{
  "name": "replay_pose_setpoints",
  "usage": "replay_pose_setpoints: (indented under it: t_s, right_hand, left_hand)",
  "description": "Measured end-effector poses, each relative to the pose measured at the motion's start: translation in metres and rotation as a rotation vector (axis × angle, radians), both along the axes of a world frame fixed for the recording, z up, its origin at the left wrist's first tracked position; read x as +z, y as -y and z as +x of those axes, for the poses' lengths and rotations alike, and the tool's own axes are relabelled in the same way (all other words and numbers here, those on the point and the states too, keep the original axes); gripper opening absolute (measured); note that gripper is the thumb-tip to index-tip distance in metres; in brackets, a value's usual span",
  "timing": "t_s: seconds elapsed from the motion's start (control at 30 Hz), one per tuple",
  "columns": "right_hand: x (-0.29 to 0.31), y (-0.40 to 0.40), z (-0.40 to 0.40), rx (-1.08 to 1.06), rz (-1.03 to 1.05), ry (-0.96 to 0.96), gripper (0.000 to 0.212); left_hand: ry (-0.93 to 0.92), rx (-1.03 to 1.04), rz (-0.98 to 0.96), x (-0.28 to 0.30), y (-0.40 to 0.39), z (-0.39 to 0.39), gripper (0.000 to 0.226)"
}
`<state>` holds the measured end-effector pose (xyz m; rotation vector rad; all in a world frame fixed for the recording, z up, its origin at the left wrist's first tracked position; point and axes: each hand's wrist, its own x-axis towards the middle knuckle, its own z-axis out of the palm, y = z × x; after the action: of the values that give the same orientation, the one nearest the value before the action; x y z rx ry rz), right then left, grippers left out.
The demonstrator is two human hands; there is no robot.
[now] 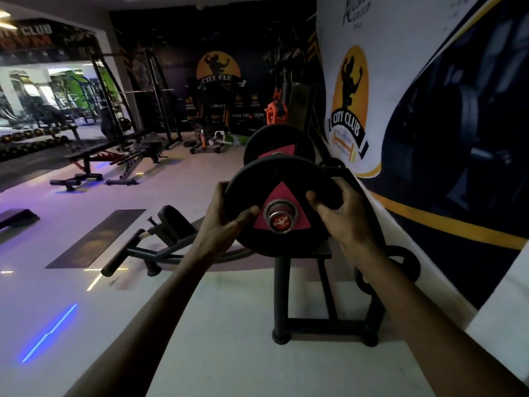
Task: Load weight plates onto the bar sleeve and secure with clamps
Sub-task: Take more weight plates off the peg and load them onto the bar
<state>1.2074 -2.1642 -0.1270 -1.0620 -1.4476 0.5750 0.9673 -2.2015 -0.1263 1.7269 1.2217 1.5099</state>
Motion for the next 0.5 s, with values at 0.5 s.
replay_pose_setpoints:
  t_s: [0.5]
  right_hand:
    - [0.006, -0.131, -0.024, -0.075, -0.054, 0.217, 0.076]
  left_hand:
    - [-0.315, 0.136, 0.094, 0.009, -0.158, 0.000, 0.091]
